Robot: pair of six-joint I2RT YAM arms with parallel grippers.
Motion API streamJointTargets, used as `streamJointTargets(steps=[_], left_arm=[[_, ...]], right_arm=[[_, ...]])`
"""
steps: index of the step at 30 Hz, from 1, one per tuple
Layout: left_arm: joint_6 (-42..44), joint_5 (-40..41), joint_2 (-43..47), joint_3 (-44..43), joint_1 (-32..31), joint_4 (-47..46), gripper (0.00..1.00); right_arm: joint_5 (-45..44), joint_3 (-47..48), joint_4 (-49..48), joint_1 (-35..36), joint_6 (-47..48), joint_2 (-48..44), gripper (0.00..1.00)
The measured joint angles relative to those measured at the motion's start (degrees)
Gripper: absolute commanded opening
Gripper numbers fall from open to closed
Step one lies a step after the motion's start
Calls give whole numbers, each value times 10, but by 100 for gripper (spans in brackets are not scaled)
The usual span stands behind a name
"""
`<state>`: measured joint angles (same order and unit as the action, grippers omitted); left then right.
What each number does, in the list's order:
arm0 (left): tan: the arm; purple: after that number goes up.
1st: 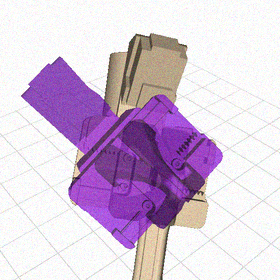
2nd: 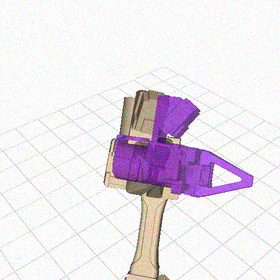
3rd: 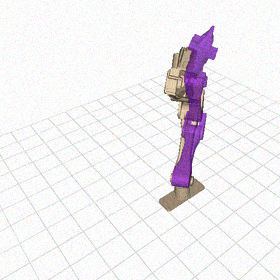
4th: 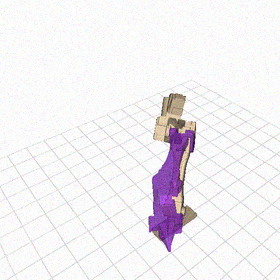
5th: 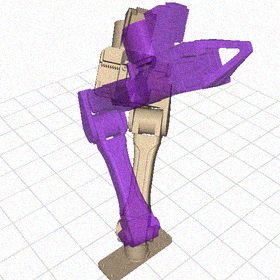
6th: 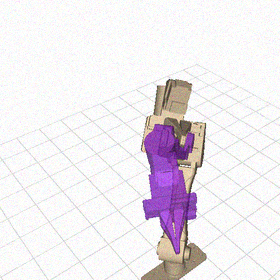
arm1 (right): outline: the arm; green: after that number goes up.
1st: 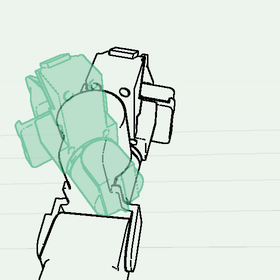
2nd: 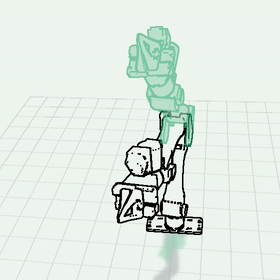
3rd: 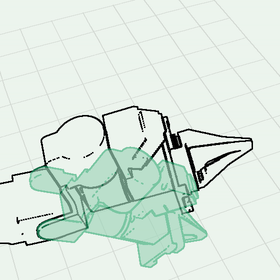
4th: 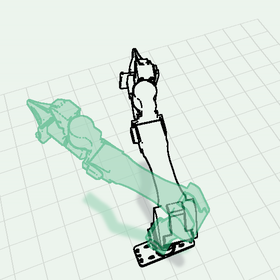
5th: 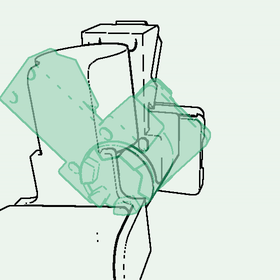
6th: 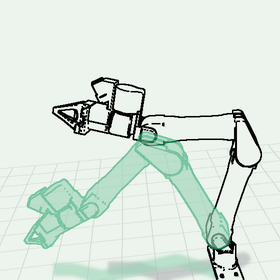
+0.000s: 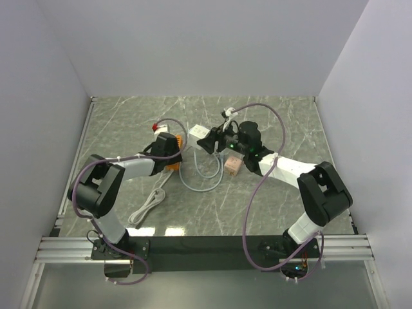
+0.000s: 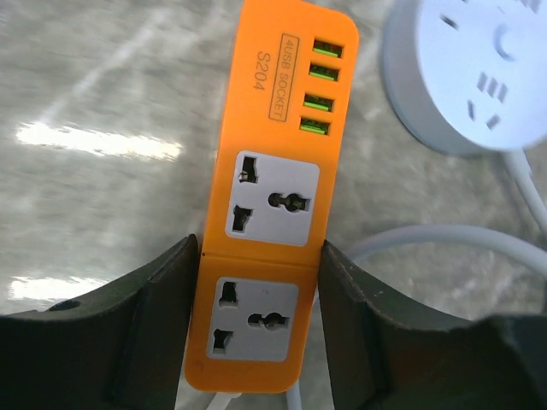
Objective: Insert the plug
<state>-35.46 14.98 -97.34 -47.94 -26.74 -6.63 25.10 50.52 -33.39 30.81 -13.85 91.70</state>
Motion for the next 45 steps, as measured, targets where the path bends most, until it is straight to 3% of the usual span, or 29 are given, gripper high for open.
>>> streamJointTargets(steps=[3,6,7,10,13,24,31,37,45], left_arm=[[6,-8,0,0,-16,0,50],[10,-10,0,0,-20,0,64],[9,-10,2,0,-20,2,75],[9,-11,16,4,-20,19,91],[7,-9,52,17,-20,32,96],[-7,22,270,63,-15,70,98],[-29,27,402,114,52,95,98],[-32,26,425,118,64,108,98],[-33,22,424,122,70,113,98]], right_arm=[[-3,-5,0,-5,0,-8,1],[-5,-6,0,-10,0,-12,1],[-5,-6,0,-12,0,-12,1],[-5,-7,0,-15,1,-12,1],[-4,-7,0,-15,3,-12,1],[33,-7,-4,-16,20,-12,1],[59,-3,-10,6,46,-12,1],[91,41,-9,37,74,2,1],[135,97,-11,77,85,92,1]])
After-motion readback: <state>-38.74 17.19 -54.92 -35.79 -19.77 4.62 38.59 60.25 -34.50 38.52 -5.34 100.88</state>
